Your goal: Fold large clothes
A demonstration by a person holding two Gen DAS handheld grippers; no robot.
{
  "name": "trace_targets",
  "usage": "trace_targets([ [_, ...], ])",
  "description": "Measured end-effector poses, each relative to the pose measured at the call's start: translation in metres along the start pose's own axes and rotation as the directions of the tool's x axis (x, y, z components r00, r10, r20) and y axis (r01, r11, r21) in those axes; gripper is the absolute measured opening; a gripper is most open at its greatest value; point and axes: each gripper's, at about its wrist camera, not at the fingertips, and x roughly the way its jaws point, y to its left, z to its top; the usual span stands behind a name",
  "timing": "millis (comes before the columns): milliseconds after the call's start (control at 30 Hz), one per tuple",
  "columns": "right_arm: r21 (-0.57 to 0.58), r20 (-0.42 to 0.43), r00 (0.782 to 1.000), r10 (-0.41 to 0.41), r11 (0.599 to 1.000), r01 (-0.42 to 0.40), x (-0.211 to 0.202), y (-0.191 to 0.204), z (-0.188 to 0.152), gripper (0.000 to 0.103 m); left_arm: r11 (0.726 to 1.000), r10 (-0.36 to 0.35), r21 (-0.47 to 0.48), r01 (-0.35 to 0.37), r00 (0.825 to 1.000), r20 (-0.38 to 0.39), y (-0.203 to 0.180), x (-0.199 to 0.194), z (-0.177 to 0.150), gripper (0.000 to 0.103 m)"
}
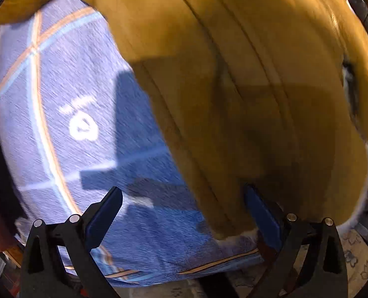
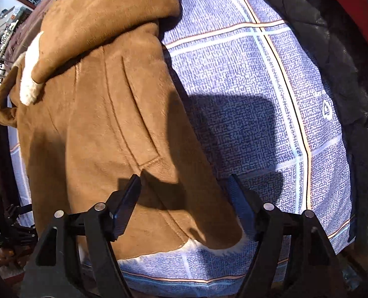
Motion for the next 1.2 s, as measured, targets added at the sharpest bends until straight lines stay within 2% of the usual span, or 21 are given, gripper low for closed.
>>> trace_targets([
  [67, -0.024, -0.008, 1.000, 0.013, 1.000, -0.014, 0.009, -0.004, -0.002, 0.073, 0.999, -0.047, -0.014, 0.047, 0.999, -0.026, -0.004, 0.012, -0.004, 0.098],
  [167, -0.018, -0.009, 0.998, 0.058, 0.998, -0.058, 0.015, -0.013, -0.006, 0.074, 0.999, -0.051, 0.006, 0.051, 0.999, -0.011, -0.011, 0.013, -0.002, 0.096],
  [233, -0.029, -0.017, 0.994, 0.109, 0.994, -0.110, 0.014, -0.014, -0.008, 0.047, 0.998, -0.058, 0.038, 0.057, 0.998, 0.014, -0.018, 0.007, 0.000, 0.085],
  [267, -0.047, -0.008, 0.995, 0.097, 0.994, -0.098, 0.011, -0.012, -0.008, 0.037, 0.997, -0.062, 0.054, 0.060, 0.998, 0.026, -0.021, 0.003, 0.001, 0.076],
  [300, -0.074, 0.001, 0.998, 0.064, 0.995, -0.063, 0.008, -0.010, -0.008, 0.021, 0.995, -0.072, 0.071, 0.070, 0.997, 0.037, -0.026, 0.000, 0.002, 0.064],
  [367, -0.106, 0.015, 0.998, 0.067, 0.992, -0.065, 0.002, -0.009, -0.009, 0.018, 0.991, -0.095, 0.097, 0.091, 0.994, 0.046, -0.035, -0.004, 0.003, 0.047],
  [400, -0.124, 0.026, 0.998, 0.065, 0.990, -0.061, -0.003, -0.011, -0.010, 0.017, 0.991, -0.078, 0.114, 0.071, 0.995, 0.059, -0.039, -0.008, 0.003, 0.041],
  [500, -0.165, 0.055, 0.998, 0.043, 0.986, -0.034, -0.016, -0.010, -0.006, 0.015, 0.987, -0.035, 0.161, 0.023, 0.997, 0.075, -0.044, -0.012, 0.001, 0.036],
  [567, -0.182, 0.071, 0.997, 0.023, 0.983, -0.009, -0.025, -0.014, -0.006, 0.015, 0.988, -0.031, 0.151, 0.020, 0.997, 0.068, -0.042, -0.008, 0.000, 0.035],
  [633, -0.183, 0.064, 0.998, 0.002, 0.983, 0.009, -0.024, -0.020, -0.004, 0.015, 0.992, -0.054, 0.115, 0.047, 0.997, 0.052, -0.037, -0.004, 0.002, 0.036],
  [733, -0.138, 0.014, 0.999, -0.039, 0.990, 0.040, -0.001, -0.027, 0.001, 0.016, 0.995, -0.068, 0.081, 0.065, 0.997, 0.034, -0.030, -0.001, 0.008, 0.040],
  [767, -0.125, 0.007, 0.998, -0.056, 0.991, 0.056, 0.004, -0.026, 0.003, 0.016, 0.995, -0.057, 0.085, 0.054, 0.998, 0.035, -0.031, -0.003, 0.009, 0.046],
  [800, -0.124, 0.003, 0.997, -0.083, 0.989, 0.083, 0.006, -0.024, 0.005, 0.019, 0.995, -0.027, 0.094, 0.023, 0.999, 0.042, -0.029, -0.005, 0.010, 0.057],
  [867, -0.145, 0.005, 0.991, -0.137, 0.980, 0.136, 0.006, -0.015, 0.008, 0.023, 0.994, 0.028, 0.107, -0.035, 0.998, 0.063, -0.027, -0.009, 0.008, 0.067],
  [900, -0.158, 0.011, 0.986, -0.167, 0.973, 0.167, 0.004, -0.010, 0.008, 0.027, 0.994, 0.031, 0.103, -0.038, 0.997, 0.075, -0.026, -0.013, 0.007, 0.068],
  [1000, -0.166, 0.051, 0.965, -0.257, 0.951, 0.262, -0.008, -0.001, 0.006, 0.053, 0.999, 0.014, 0.044, -0.019, 0.994, 0.113, -0.008, -0.032, 0.009, 0.075],
  [1133, -0.111, 0.125, 0.962, -0.242, 0.960, 0.256, -0.041, 0.002, 0.006, 0.058, 1.000, 0.019, -0.012, -0.017, 0.981, 0.192, 0.012, -0.064, 0.017, 0.077],
  [1200, -0.127, 0.168, 0.966, -0.196, 0.967, 0.218, -0.055, 0.012, 0.002, 0.061, 1.000, -0.002, -0.004, 0.003, 0.975, 0.223, 0.010, -0.076, 0.024, 0.080],
])
